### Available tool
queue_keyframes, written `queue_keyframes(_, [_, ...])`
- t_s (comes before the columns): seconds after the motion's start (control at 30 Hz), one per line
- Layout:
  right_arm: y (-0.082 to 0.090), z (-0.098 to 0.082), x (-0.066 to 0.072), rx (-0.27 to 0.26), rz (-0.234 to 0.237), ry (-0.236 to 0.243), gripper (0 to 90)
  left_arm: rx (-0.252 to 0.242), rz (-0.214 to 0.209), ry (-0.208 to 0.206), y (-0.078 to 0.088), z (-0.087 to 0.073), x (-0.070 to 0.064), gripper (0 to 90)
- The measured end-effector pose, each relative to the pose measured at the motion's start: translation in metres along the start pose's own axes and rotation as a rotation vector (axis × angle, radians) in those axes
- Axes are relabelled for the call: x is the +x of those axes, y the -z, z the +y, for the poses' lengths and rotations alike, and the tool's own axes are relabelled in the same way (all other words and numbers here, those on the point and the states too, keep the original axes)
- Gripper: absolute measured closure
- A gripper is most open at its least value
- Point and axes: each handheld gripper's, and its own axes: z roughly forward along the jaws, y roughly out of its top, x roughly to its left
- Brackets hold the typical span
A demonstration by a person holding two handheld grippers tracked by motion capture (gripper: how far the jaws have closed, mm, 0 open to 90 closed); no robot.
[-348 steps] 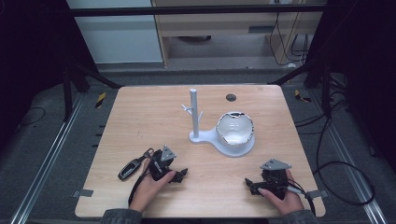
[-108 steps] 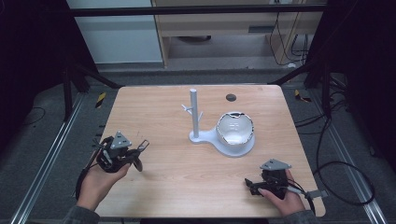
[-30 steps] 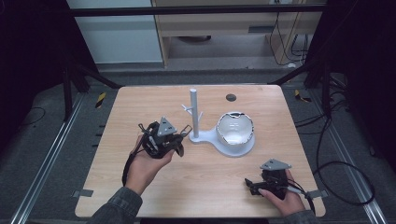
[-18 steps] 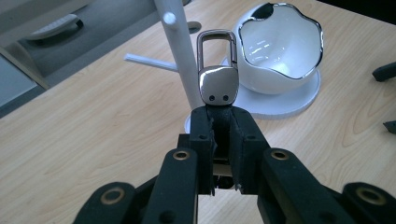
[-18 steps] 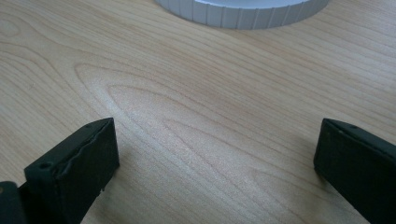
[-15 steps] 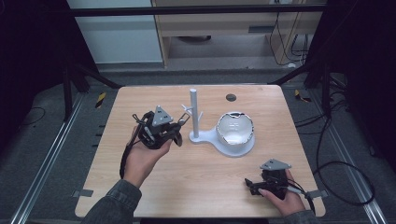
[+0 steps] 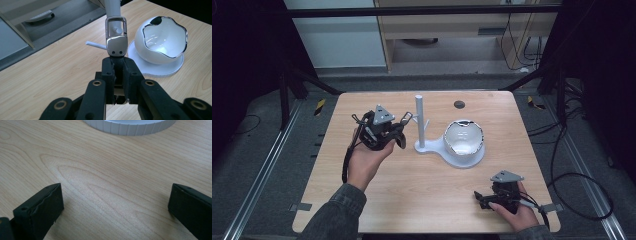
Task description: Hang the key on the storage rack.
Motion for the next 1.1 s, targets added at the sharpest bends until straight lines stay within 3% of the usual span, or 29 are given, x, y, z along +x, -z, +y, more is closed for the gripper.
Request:
queue_keyframes(1.0, [0.000, 0.000, 0.000, 0.000, 0.000, 0.001, 0.4, 0.032, -0.020, 0.037, -0.044, -0.005, -0.004, 80.2])
queue_keyframes(1.1, [0.000, 0.000, 0.000, 0.000, 0.000, 0.001, 0.4, 0.031, -0.025, 0.055, -0.049, -0.006, -0.003, 80.2])
